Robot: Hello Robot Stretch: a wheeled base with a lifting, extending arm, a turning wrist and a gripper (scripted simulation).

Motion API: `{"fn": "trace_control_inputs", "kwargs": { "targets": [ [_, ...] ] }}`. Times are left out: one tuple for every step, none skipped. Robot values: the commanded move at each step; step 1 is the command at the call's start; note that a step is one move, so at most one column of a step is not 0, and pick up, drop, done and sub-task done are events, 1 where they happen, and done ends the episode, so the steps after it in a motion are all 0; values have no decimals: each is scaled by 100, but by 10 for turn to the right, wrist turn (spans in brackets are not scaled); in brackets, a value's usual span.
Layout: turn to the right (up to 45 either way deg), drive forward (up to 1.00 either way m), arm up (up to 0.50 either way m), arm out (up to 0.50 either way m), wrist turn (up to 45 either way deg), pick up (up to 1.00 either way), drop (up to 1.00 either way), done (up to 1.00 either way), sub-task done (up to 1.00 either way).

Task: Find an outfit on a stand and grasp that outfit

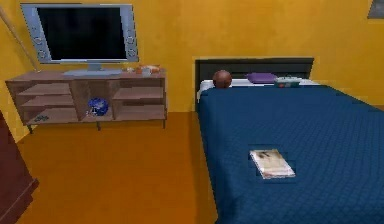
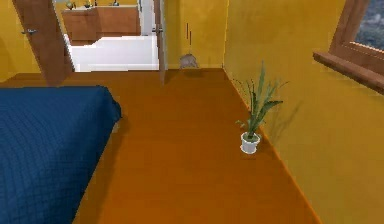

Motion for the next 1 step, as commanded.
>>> {"fn": "trace_control_inputs", "kwargs": {
  "targets": [
    [-420, 0, 0, 0, 0, 0, 0, 0, 0]
  ]
}}
